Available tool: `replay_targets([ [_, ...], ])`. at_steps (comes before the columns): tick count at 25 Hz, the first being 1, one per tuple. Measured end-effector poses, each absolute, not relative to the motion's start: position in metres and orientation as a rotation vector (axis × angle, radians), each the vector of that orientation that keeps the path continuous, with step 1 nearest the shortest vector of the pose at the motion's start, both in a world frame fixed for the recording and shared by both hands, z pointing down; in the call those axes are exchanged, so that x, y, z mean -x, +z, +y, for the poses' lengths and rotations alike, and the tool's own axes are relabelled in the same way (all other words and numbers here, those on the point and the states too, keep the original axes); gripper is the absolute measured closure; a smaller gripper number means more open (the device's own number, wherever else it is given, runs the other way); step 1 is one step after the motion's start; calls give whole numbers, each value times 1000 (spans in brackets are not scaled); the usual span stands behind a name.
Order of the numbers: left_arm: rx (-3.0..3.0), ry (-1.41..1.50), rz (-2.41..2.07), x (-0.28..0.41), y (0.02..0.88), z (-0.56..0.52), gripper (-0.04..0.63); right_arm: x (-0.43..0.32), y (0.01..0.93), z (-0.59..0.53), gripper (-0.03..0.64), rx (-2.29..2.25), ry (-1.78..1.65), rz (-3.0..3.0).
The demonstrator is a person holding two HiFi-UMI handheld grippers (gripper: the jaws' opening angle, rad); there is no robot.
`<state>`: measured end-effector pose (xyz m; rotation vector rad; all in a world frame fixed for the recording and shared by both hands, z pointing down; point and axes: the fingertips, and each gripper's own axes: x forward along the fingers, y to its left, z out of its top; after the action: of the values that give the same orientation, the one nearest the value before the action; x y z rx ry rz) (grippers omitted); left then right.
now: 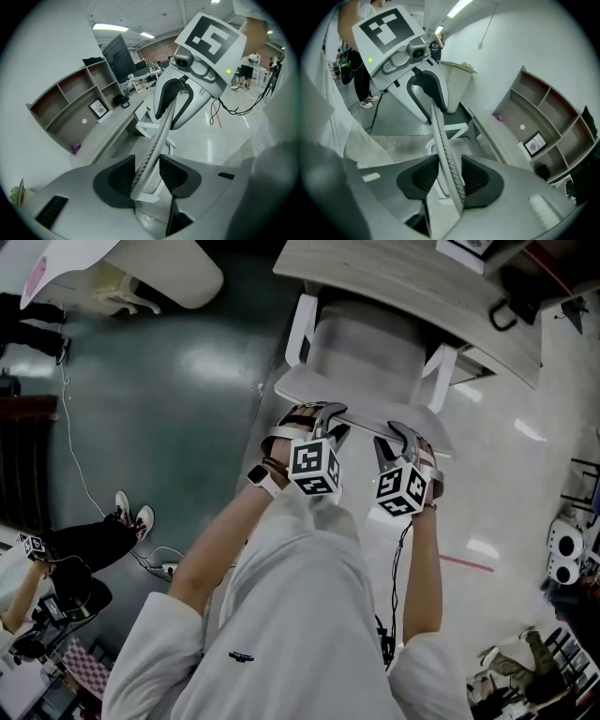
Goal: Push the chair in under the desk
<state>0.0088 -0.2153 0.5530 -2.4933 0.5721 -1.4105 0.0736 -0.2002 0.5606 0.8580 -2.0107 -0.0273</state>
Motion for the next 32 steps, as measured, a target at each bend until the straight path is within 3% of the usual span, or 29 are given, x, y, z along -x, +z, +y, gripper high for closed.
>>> replay_targets([
  [20,2463,-1364,609,-4,556,-220,419,-65,562,-196,474,-790,103,-2039],
  [32,2422,-1380,601,-9,556,-248,411,-69,559,-221,488,-839,-171,-2009],
])
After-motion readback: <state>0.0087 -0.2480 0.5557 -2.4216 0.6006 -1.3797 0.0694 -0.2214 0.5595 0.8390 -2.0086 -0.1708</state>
